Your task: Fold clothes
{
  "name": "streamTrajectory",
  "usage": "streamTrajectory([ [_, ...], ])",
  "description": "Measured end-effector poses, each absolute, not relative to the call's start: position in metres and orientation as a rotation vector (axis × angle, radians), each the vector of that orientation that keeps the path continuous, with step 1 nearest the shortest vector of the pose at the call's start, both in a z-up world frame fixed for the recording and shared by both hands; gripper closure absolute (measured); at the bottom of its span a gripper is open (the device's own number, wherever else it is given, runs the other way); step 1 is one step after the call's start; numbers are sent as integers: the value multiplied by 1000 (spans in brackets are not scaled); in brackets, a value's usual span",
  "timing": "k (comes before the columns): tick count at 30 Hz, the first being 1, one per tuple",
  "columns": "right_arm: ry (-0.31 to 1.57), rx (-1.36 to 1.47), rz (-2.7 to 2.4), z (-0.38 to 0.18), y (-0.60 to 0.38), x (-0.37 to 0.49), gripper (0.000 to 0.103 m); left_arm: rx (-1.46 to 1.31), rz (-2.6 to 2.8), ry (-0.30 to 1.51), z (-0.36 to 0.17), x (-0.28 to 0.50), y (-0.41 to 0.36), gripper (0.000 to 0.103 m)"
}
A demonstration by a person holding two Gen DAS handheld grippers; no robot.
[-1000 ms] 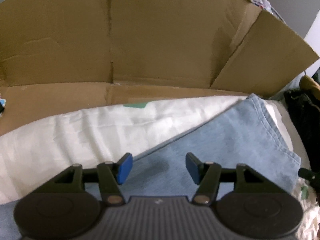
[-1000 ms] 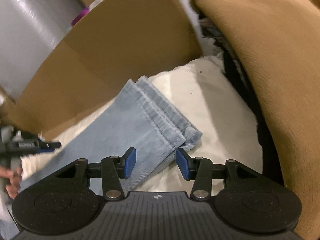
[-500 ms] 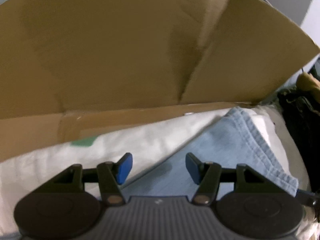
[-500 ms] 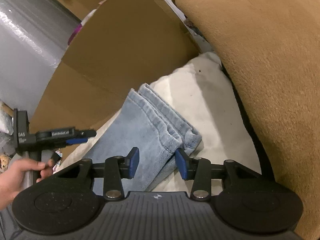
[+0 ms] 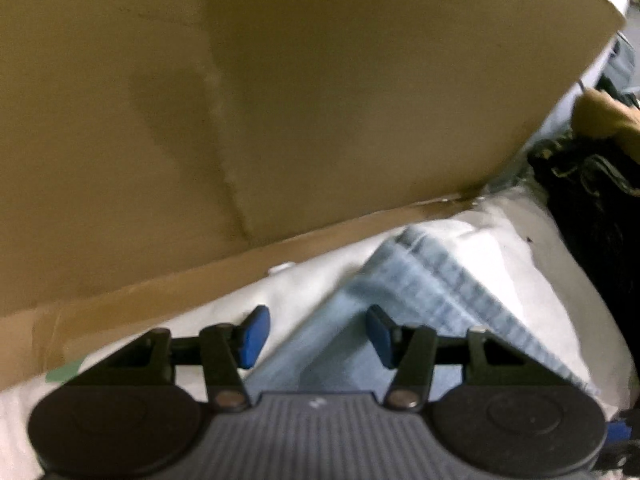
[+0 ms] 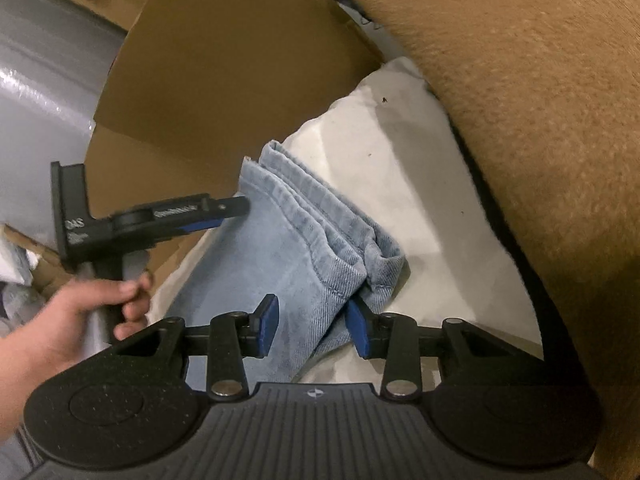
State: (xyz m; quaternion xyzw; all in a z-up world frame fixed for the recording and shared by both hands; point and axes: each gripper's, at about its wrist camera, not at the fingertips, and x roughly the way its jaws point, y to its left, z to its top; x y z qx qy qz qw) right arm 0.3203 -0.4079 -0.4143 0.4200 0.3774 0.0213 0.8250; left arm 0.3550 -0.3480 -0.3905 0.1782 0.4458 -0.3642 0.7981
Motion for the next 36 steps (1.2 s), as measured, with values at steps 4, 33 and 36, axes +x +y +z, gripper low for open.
streamTrajectory([
  [4,786,956,30,-421,-413,321,75,449,-803,941,-393,356,-366,46],
  [33,750,951,-4,-418,-408,311,96,558,-1017,836,-358,342,-382,88],
  [36,726,947,-8,-413,-407,308,97,564,-1014,812,-356,340,-386,89],
])
